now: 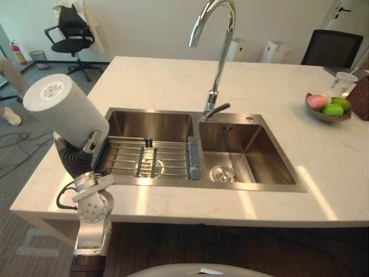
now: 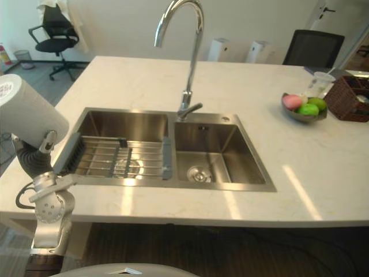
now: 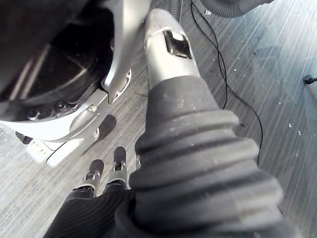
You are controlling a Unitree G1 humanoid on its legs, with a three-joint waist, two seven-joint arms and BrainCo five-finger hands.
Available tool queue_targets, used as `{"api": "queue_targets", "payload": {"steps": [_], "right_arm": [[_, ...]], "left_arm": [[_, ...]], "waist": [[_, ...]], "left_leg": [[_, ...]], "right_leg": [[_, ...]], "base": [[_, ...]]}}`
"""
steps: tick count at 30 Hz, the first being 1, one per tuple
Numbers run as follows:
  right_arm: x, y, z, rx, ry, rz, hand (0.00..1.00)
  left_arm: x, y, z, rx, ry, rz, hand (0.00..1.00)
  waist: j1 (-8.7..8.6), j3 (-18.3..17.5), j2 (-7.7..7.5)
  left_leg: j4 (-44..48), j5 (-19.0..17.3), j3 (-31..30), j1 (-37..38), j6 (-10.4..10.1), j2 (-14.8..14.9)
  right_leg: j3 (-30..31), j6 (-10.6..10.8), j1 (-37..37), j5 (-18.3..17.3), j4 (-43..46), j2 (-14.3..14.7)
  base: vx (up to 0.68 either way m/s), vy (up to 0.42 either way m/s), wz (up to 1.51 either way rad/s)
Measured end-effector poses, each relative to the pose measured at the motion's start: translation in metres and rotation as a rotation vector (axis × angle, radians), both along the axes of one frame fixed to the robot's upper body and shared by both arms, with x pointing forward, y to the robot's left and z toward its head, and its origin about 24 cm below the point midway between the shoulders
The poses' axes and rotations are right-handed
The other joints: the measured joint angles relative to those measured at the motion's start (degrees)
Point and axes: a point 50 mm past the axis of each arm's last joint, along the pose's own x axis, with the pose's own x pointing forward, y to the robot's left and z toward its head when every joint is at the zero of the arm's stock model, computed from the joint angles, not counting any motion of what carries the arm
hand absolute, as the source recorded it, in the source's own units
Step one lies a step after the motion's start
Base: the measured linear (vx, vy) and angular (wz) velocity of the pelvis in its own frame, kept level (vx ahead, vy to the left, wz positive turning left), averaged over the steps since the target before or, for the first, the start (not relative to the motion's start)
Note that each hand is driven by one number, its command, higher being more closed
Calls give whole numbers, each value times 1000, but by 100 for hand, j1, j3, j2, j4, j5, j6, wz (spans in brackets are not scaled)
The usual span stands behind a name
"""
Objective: Walk over to the sink, pick up the cup, carry it to the dishwasher, place the cup inside the dishwasher, then close the dishwasher door
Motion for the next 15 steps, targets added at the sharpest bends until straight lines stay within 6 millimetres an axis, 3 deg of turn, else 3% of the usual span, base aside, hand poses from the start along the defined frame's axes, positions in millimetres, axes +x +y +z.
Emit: {"api": "queue_targets", "payload": {"steps": [1, 2, 4, 5, 6, 7, 8, 9, 10, 11, 12, 13, 14, 15], "right_arm": [[0, 0, 0, 2, -9, -4, 0], [2, 1, -2, 12, -18, -14, 0], [15, 3, -2, 14, -50, 7, 0], [20, 1, -2, 6, -61, 13, 0], [36, -8, 0, -21, -88, 48, 0], [48, -21, 2, -51, -96, 53, 0], [48, -26, 3, -63, -93, 32, 0], [51, -38, 6, -101, -99, -4, 0], [52, -47, 9, -126, -105, -13, 0], [52, -50, 11, -133, -108, -18, 0], [51, -54, 12, -149, -111, -24, 0], [48, -58, 13, -158, -105, -30, 0], [49, -63, 15, -171, -115, -36, 0], [43, -59, 14, -152, -101, -61, 0]], "left_arm": [[-2, 1, -2, -6, 10, 13, 100], [-6, 4, -6, -27, 25, 51, 100], [-10, 9, 0, -32, -3, 95, 100], [-12, 12, 4, -39, -21, 118, 100], [-18, 19, 8, -56, -49, 175, 100], [-20, 25, 8, -62, -53, 205, 100], [-23, 28, 8, -63, -54, 218, 100], [-28, 33, 8, -66, -54, 230, 100], [-30, 34, 9, -73, -68, 229, 100], [-31, 33, 10, -69, -76, 223, 100], [-34, 30, 16, -53, -101, 195, 100], [-36, 25, 21, -36, -124, 153, 100], [-35, 22, 23, -32, -140, 129, 100], [-31, 18, 27, -24, -159, 83, 100]], "waist": [[9, 13, 18], [116, 199, 14], [276, 501, -118], [398, 644, -82], [612, 906, 118], [684, 1010, 165], [753, 1097, 236], [821, 1225, 251], [871, 1226, 254], [890, 1223, 264], [850, 1181, 333], [738, 1086, 497], [676, 1083, 536], [603, 1078, 473]], "left_leg": [[1, 22, -83, -63, 0, -3], [260, 65, -474, -371, 12, -15], [1149, 37, -1033, -1068, -26, -108], [1458, 21, -1176, -1367, -63, -97], [1906, 81, -1177, -1911, -244, -41], [1598, 451, -825, -2193, -480, -30], [1442, 479, -319, -2157, -301, 50], [2576, -347, 783, -2202, 840, 264], [3487, -860, 1392, -1936, 960, 450], [3817, -1009, 1559, -1770, 845, 592], [4261, -1144, 1716, -1398, 669, 915], [4279, -971, 1803, -1116, 590, 1253], [4195, -902, 1873, -1175, 544, 1254], [3984, -828, 2371, -1159, 851, 1089]], "right_leg": [[-59, 4, -41, -66, 113, -12], [-310, 0, -179, -396, 681, -60], [-701, -33, -403, -607, 1086, -213], [-851, -70, -500, -636, 1183, -192], [-1147, -147, -611, -654, 1268, -44], [-1593, -255, -720, -660, 1221, -104], [-1940, -312, -738, -663, 1227, -179], [-2393, -342, -741, -696, 1315, -315], [-2713, -377, -666, -718, 1365, -490], [-2897, -377, -623, -726, 1412, -559], [-3333, -357, -555, -784, 1555, -686], [-3840, -298, -503, -938, 1903, -881], [-4063, -261, -491, -1027, 2161, -992], [-4378, -315, -415, -1014, 2334, -1244]], "base": [[3, -40, 103], [-12, -50, 104], [-82, -42, 142], [-172, -52, 158], [-301, -71, 181], [-341, -58, 189], [-320, -40, 211], [-139, -23, 189], [-114, -49, 180], [-93, -28, 174], [-98, 17, 197], [-65, 60, 221], [-35, 112, 256], [-38, 119, 267]]}}
